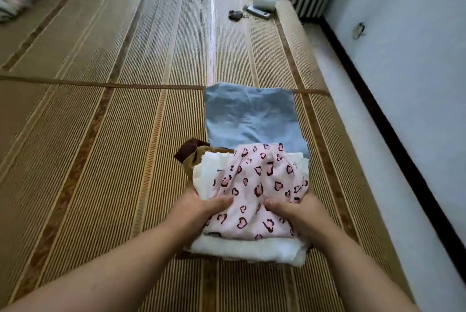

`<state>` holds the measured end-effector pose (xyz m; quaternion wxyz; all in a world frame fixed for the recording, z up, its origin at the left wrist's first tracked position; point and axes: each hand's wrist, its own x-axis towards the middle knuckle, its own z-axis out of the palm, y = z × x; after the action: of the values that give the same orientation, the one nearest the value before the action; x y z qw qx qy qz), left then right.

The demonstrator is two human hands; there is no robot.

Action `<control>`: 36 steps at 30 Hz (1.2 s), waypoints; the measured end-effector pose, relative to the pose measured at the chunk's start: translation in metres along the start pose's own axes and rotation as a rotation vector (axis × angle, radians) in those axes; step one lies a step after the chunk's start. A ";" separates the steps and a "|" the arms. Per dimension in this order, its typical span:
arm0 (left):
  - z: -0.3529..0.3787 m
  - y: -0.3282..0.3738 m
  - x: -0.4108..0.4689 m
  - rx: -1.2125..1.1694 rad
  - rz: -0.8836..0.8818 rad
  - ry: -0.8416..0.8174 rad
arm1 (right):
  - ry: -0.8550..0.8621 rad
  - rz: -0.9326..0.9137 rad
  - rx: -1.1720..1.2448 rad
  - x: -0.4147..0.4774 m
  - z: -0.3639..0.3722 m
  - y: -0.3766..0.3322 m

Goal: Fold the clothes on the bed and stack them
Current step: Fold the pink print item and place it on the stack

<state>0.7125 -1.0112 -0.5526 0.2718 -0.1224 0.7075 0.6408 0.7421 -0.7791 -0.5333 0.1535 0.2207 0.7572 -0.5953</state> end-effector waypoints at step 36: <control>0.092 0.121 0.248 1.209 0.438 0.049 | 0.005 -0.620 -0.894 0.271 -0.055 -0.073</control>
<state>0.4662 -0.8597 -0.5882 0.1396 0.1852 0.9584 0.1665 0.4740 -0.6985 -0.5928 0.0478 -0.0981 0.9666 -0.2320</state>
